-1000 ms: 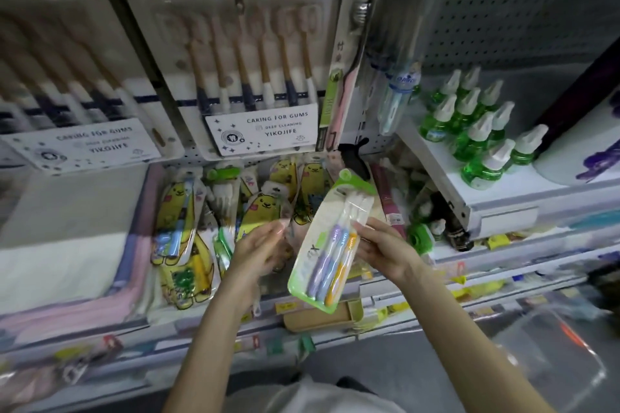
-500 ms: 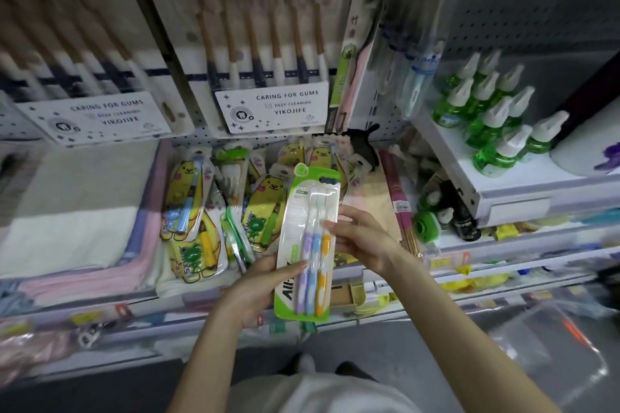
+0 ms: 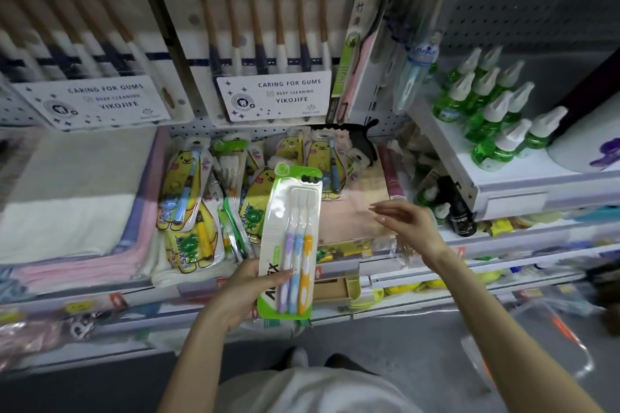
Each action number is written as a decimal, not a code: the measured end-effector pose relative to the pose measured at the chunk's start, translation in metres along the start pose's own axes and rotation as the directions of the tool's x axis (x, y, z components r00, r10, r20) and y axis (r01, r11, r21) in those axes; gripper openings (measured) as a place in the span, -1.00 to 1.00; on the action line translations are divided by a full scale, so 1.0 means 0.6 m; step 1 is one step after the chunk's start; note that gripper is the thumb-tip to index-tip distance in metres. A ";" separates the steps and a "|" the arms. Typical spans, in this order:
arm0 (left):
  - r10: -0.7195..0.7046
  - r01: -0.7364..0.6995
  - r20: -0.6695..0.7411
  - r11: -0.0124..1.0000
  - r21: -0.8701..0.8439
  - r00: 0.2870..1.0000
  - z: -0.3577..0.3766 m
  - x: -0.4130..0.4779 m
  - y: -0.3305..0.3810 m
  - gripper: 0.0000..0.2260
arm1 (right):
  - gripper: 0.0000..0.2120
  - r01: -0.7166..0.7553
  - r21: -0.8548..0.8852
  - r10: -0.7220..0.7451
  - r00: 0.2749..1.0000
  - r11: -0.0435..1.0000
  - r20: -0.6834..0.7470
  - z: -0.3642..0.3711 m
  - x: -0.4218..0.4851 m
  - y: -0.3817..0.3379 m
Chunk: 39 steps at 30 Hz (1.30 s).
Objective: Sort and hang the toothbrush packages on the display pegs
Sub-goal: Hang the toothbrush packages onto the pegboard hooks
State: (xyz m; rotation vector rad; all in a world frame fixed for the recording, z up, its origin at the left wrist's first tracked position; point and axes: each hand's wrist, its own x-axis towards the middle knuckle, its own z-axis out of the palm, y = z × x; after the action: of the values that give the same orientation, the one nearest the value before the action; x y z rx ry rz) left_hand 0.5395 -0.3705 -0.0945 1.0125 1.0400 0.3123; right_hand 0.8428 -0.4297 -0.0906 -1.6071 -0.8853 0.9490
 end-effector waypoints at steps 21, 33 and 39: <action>-0.015 -0.011 -0.150 0.986 -0.168 0.989 -0.042 -0.040 -0.025 -0.81 | -0.85 -0.090 -0.238 0.118 0.987 0.967 0.108 0.002 0.024 0.087; 0.035 -0.073 -0.201 0.980 -0.187 0.979 -0.062 -0.039 -0.015 -0.81 | -0.76 -0.219 0.187 0.205 0.974 0.958 0.095 0.041 0.036 -0.012; 0.109 -0.155 -0.285 0.978 -0.142 0.952 -0.076 -0.035 0.004 -0.84 | -0.90 -0.210 0.333 0.195 0.978 0.919 0.078 0.076 0.040 -0.080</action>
State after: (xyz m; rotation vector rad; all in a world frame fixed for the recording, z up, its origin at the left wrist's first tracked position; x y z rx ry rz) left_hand 0.4914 -0.3583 -0.0865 0.9079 1.1775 0.6540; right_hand 0.8077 -0.3804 -0.0548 -1.3989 -0.5510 1.2154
